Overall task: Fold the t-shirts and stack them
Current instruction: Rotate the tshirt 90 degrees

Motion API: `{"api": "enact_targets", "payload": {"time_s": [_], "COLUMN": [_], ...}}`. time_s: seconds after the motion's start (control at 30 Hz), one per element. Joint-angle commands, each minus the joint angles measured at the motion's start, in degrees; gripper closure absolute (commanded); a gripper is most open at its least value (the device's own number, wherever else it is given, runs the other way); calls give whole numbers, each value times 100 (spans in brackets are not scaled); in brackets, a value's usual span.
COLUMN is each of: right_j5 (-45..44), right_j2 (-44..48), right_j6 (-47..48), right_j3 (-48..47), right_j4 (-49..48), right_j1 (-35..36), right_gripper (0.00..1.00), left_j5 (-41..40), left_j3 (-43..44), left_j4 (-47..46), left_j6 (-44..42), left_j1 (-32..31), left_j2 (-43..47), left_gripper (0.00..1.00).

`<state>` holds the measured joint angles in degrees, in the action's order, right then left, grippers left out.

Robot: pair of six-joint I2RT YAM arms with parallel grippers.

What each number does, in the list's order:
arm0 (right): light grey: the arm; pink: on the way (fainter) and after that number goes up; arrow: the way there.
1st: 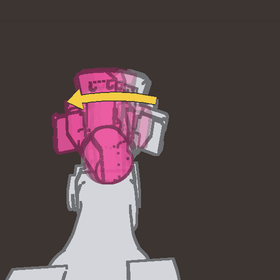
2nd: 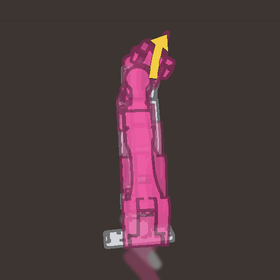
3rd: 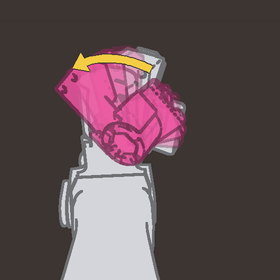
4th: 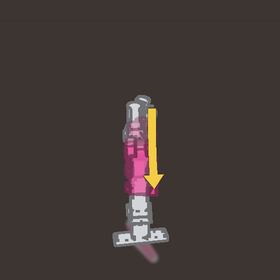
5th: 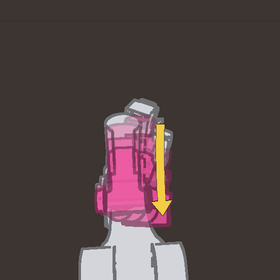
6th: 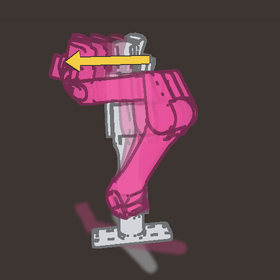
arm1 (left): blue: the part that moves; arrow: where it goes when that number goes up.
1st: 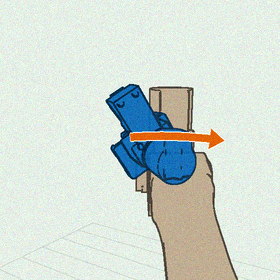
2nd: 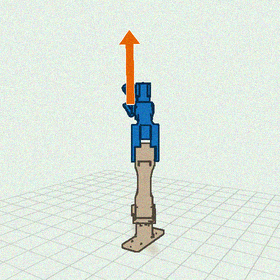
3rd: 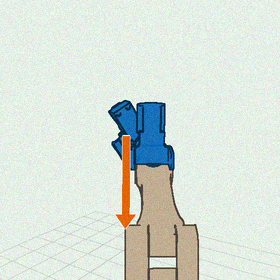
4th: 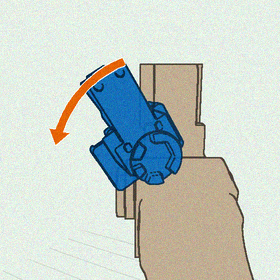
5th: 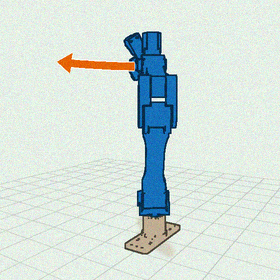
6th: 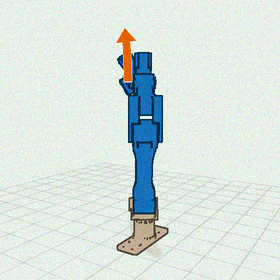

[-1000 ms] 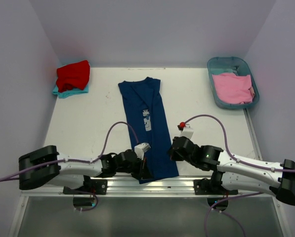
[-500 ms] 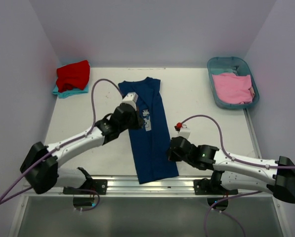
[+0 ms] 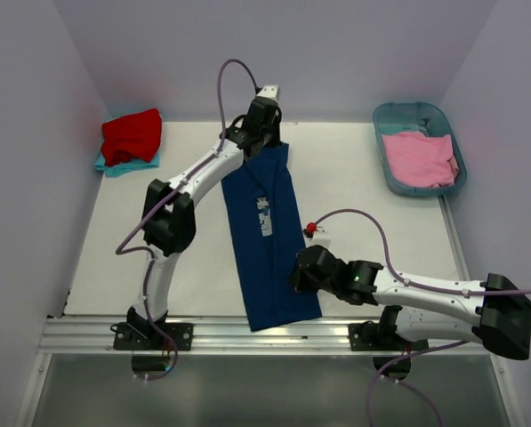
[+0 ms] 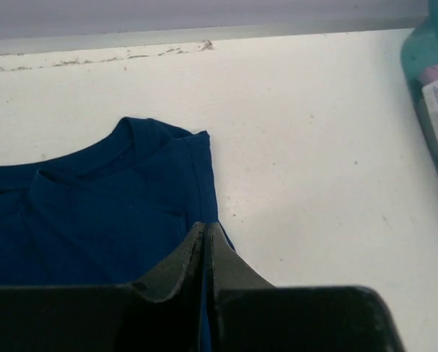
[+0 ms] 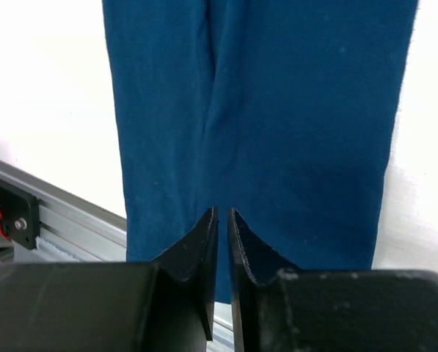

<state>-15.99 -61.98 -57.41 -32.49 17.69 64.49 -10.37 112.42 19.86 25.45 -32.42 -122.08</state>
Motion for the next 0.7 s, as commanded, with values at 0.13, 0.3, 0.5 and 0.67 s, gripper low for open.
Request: {"api": "enact_targets", "payload": {"time_s": [0.13, 0.3, 0.5, 0.67], "right_j5": [175, 149, 175, 157], "right_j2": [194, 370, 405, 458], "right_j6": [90, 63, 46, 19], "right_j3": [58, 190, 217, 243], "right_j4": [-240, -196, -126, -161], "right_j1": [2, -6, 2, 2], "right_gripper": [71, 66, 67, 70], "left_j5": [-96, -202, -27, -35], "left_j3": [1326, 1283, 1116, 992], "left_j4": [985, 915, 590, 291], "left_j6": [-717, -901, -1033, -1174], "left_j1": [166, 175, 175, 175], "left_j2": [-1335, -1687, -1775, -1793], "left_gripper": [64, 39, 41, 41]}}
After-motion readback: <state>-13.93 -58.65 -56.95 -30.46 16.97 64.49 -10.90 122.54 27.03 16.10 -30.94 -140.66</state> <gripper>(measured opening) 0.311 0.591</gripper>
